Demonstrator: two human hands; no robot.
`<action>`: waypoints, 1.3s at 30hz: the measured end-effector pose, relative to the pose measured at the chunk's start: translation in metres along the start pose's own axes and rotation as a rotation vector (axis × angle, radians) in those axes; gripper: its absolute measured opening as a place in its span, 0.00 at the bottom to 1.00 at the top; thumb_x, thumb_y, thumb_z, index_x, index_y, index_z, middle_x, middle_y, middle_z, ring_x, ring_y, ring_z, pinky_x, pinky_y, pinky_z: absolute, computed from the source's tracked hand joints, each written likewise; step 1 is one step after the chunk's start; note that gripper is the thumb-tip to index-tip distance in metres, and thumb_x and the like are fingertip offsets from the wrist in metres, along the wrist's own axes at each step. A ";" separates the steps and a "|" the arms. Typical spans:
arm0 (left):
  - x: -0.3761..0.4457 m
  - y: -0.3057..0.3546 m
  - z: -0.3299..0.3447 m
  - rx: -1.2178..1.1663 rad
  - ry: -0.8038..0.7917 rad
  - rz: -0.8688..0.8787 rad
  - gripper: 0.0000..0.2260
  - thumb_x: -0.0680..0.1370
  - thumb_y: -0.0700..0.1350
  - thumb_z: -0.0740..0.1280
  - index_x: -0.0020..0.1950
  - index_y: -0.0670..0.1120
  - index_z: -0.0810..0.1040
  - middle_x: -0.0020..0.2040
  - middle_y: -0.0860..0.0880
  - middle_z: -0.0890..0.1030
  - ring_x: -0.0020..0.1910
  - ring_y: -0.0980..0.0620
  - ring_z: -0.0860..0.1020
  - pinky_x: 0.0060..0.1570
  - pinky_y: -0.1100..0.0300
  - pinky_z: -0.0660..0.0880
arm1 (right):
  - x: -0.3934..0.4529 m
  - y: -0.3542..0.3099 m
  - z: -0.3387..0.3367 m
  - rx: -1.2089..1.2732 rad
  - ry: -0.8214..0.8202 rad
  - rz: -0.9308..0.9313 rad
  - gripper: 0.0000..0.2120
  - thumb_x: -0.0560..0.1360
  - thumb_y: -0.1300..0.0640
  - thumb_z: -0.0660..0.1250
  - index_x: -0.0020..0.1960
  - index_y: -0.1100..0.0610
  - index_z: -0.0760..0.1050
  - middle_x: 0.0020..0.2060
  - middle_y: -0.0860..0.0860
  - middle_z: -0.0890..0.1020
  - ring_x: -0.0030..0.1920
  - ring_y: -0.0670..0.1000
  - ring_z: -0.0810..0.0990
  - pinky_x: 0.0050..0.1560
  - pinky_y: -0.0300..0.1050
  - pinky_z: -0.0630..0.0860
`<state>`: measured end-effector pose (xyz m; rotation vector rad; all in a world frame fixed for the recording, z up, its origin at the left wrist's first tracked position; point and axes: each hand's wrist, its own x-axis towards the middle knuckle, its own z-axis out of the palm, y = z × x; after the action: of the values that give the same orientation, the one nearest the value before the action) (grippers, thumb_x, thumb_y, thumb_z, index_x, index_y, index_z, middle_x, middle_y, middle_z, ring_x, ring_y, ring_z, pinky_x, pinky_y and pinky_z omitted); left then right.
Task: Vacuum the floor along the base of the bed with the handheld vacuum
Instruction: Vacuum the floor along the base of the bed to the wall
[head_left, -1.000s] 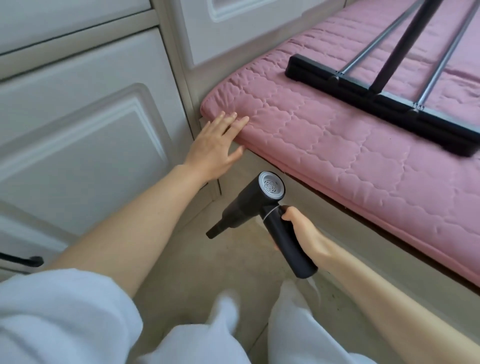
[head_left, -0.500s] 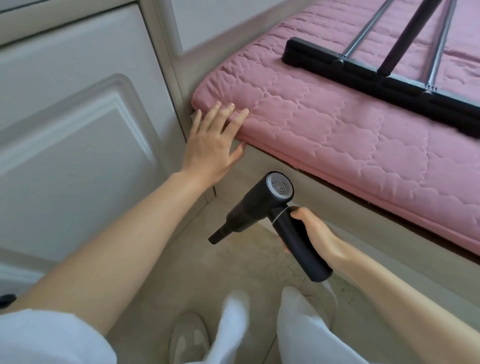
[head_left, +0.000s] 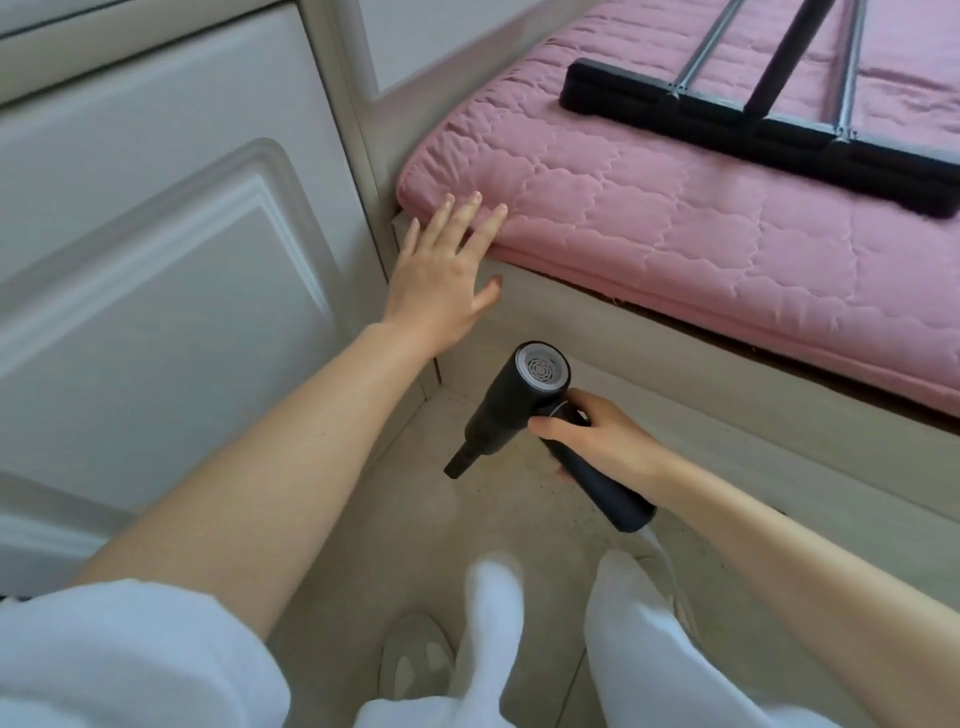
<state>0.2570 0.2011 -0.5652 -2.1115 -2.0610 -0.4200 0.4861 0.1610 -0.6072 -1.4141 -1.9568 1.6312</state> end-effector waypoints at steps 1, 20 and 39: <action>0.001 -0.002 -0.001 0.016 -0.003 0.010 0.32 0.83 0.54 0.63 0.83 0.54 0.51 0.82 0.48 0.52 0.81 0.46 0.49 0.78 0.43 0.48 | 0.001 0.000 0.003 -0.054 0.001 -0.047 0.15 0.71 0.42 0.67 0.54 0.49 0.74 0.47 0.48 0.82 0.45 0.51 0.82 0.49 0.51 0.79; 0.021 -0.023 0.046 -0.060 0.415 0.218 0.23 0.79 0.49 0.64 0.72 0.40 0.73 0.75 0.39 0.70 0.77 0.39 0.64 0.77 0.39 0.53 | 0.070 0.009 0.056 -0.010 -0.268 -0.040 0.09 0.69 0.52 0.65 0.46 0.54 0.74 0.38 0.60 0.81 0.41 0.58 0.83 0.46 0.57 0.80; 0.047 -0.019 0.053 -0.061 0.609 0.315 0.25 0.79 0.52 0.60 0.71 0.39 0.75 0.70 0.41 0.75 0.72 0.39 0.70 0.73 0.35 0.60 | 0.105 0.045 0.057 -0.065 0.006 -0.161 0.20 0.67 0.48 0.74 0.58 0.47 0.76 0.48 0.43 0.82 0.49 0.38 0.79 0.48 0.33 0.76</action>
<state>0.2436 0.2633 -0.6027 -1.9598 -1.3702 -0.9402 0.4166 0.2022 -0.7065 -1.2454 -2.0780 1.5039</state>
